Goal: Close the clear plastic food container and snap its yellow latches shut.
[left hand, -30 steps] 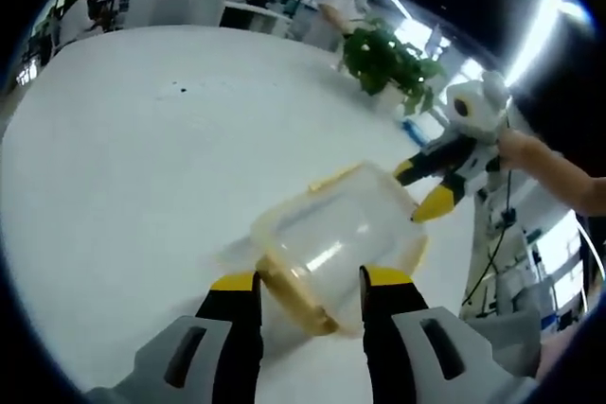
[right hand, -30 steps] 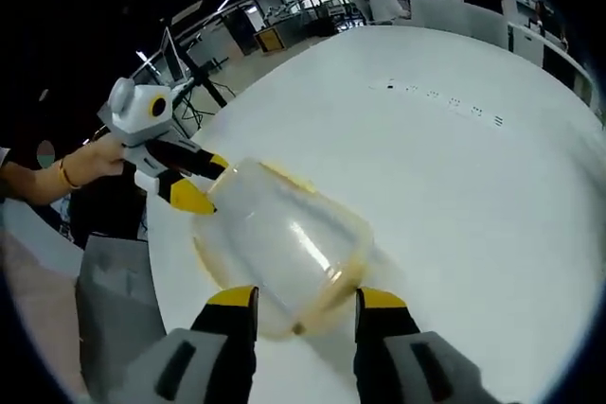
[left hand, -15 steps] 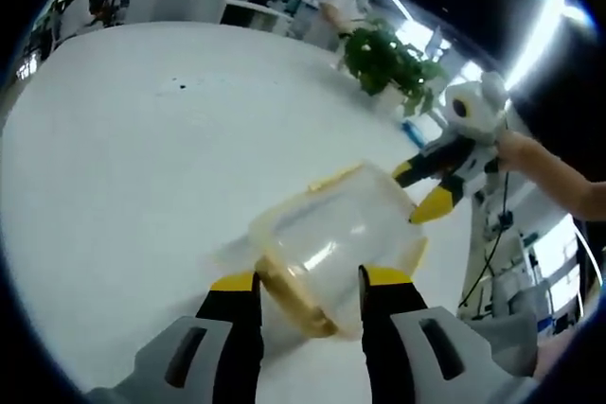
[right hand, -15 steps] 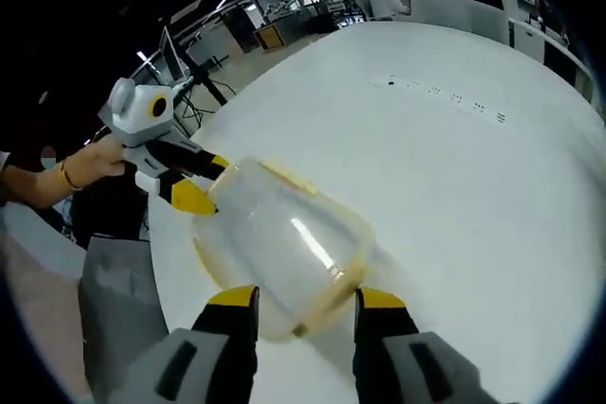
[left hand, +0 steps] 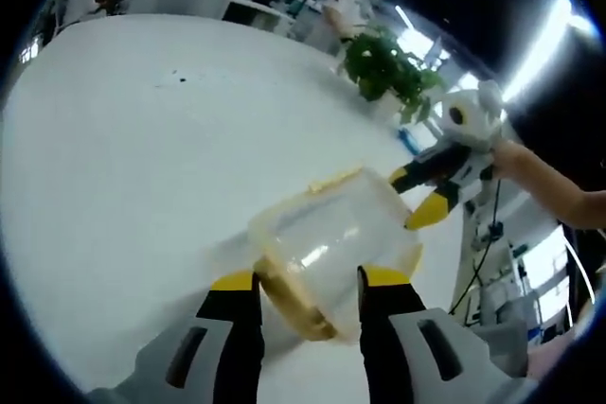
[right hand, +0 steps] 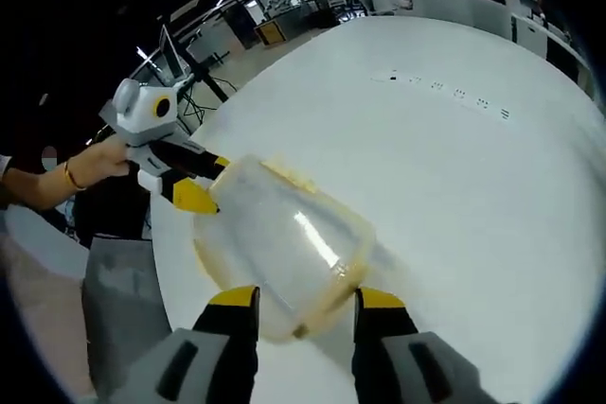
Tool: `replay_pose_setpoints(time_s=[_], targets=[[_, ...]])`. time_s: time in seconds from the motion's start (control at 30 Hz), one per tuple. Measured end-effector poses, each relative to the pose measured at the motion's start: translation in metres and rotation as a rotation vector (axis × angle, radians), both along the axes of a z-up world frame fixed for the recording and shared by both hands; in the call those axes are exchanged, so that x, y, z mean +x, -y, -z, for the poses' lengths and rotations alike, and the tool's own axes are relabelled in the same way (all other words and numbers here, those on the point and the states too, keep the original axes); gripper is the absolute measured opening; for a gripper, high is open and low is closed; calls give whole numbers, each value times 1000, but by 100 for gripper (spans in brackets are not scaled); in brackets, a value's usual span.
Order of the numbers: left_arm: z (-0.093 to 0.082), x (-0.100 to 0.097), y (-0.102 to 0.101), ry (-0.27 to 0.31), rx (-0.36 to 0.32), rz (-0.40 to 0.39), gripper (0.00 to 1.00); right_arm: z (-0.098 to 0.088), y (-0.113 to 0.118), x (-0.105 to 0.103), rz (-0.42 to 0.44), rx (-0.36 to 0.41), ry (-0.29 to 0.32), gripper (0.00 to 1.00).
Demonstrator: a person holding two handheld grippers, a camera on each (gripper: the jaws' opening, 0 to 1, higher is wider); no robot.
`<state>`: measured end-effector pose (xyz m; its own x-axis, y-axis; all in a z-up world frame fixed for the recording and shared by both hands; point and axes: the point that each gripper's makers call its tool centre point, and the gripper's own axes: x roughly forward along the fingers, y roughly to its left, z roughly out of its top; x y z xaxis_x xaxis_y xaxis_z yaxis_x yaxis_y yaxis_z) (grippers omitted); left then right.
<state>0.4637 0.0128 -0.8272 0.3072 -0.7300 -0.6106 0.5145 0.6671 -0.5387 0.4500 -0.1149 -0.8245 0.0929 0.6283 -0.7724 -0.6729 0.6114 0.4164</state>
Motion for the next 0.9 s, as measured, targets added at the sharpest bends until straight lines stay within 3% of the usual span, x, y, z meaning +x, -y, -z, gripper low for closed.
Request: replay_pose_setpoints(time_s=[0.07, 0.1, 0.17, 0.2, 0.6, 0.9], targets=[[0, 0, 0, -6, -10, -2, 36, 0, -3, 1, 27, 11, -11, 35], [2, -1, 1, -12, -10, 3, 36, 3, -3, -4, 104, 12, -75, 38], [2, -1, 1, 2, -1, 13, 36, 3, -13, 5, 164, 124, -82, 42], [2, -1, 2, -3, -4, 8, 36, 0, -5, 0, 87, 107, -50, 42], [2, -3, 5, -6, -21, 11, 35, 4, -6, -3, 107, 86, -48, 41], [1, -2, 5, -8, -66, -88, 32, 7, -11, -2, 136, 52, -70, 43]])
